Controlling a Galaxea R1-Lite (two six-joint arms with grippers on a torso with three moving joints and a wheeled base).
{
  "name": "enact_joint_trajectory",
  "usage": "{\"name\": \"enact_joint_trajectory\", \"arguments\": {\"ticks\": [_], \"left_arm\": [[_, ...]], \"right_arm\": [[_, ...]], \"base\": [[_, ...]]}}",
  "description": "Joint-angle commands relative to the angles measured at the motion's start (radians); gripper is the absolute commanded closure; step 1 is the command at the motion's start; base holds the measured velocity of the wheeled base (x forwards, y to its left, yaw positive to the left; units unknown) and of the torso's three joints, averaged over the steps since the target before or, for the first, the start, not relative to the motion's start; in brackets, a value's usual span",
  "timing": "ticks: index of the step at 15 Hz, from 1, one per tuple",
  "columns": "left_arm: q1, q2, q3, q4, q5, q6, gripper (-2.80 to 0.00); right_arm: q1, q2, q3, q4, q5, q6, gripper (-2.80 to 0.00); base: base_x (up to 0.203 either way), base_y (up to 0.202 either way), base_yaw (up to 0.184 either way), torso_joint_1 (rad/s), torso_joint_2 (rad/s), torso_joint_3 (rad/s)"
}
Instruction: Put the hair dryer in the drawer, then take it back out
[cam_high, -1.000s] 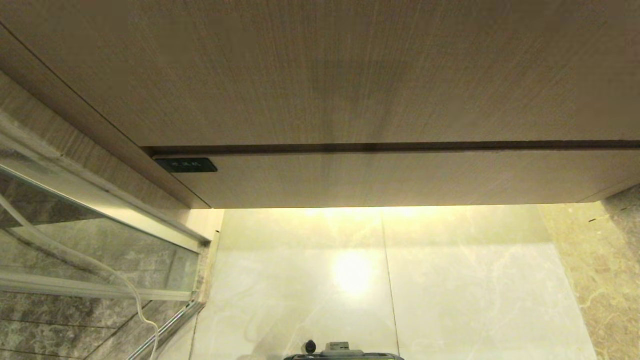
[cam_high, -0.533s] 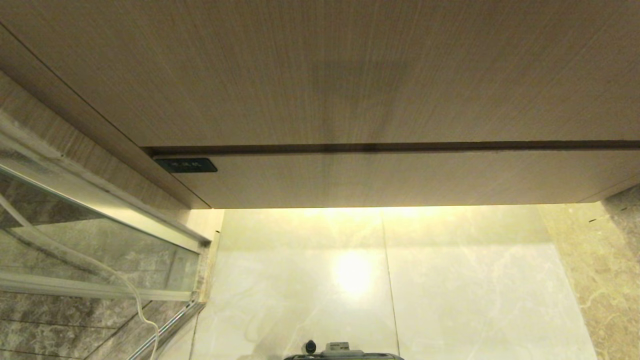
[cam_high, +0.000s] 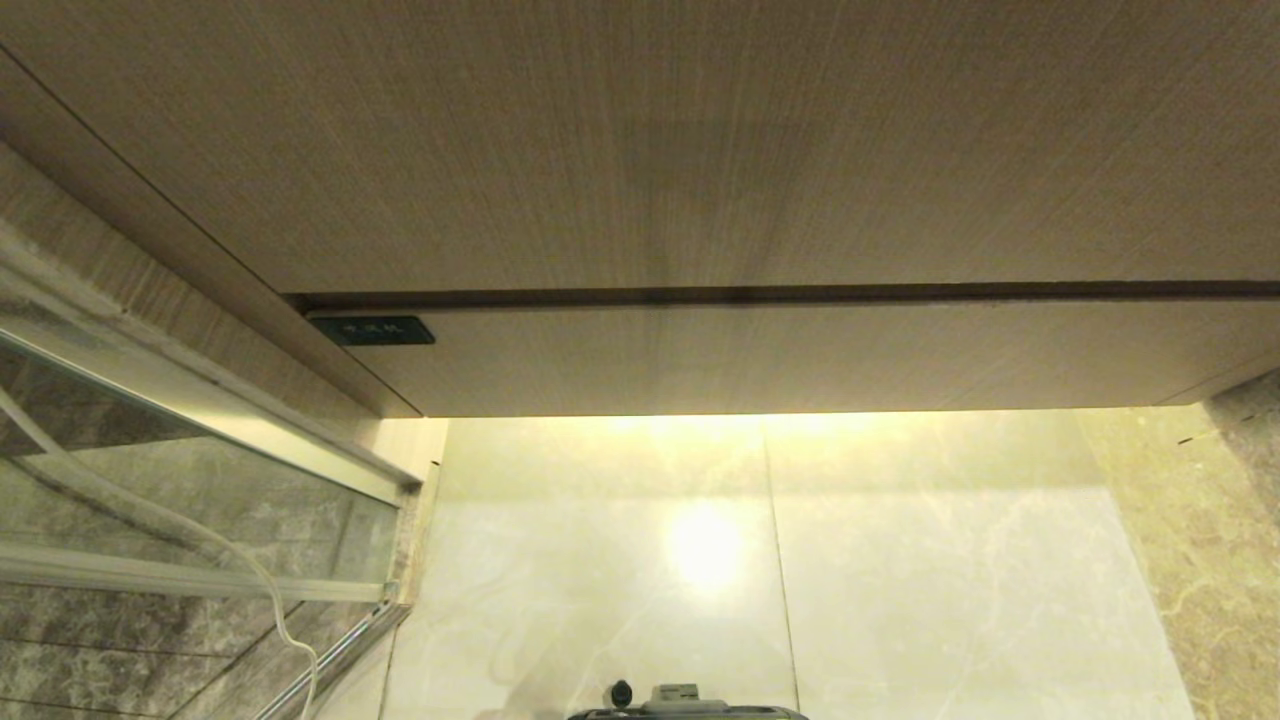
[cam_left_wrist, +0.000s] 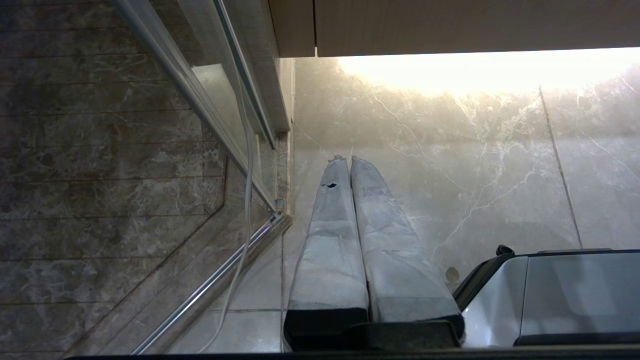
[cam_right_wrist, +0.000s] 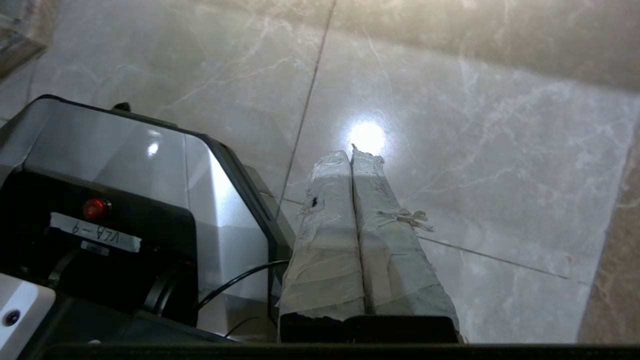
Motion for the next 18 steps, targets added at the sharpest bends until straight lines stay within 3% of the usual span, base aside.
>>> {"name": "enact_joint_trajectory", "arguments": {"ticks": [1, 6, 9, 14, 18], "left_arm": [[0.000, -0.002, -0.001, 0.000, 0.000, 0.000, 0.00], [0.000, -0.002, 0.000, 0.000, 0.000, 0.000, 0.00], [0.000, -0.001, -0.001, 0.000, 0.000, 0.000, 0.00], [0.000, -0.002, 0.000, 0.000, 0.000, -0.001, 0.00], [0.000, -0.002, -0.001, 0.000, 0.000, 0.000, 0.00]], "right_arm": [[-0.045, -0.003, -0.002, 0.009, 0.001, -0.007, 0.00], [-0.149, 0.012, -0.005, 0.022, 0.001, -0.011, 0.00], [-0.251, -0.024, -0.004, 0.021, 0.001, -0.011, 0.00], [-0.220, -0.280, 0.002, -0.004, 0.001, -0.009, 0.00], [-0.221, -0.290, 0.004, -0.006, 0.000, 0.052, 0.00]], "base": [[0.000, 0.000, 0.000, 0.000, 0.00, 0.000], [0.000, 0.000, 0.000, 0.000, 0.00, 0.000], [0.000, 0.000, 0.000, 0.000, 0.00, 0.000], [0.000, 0.000, 0.000, 0.000, 0.00, 0.000], [0.000, 0.000, 0.000, 0.000, 0.00, 0.000]]}}
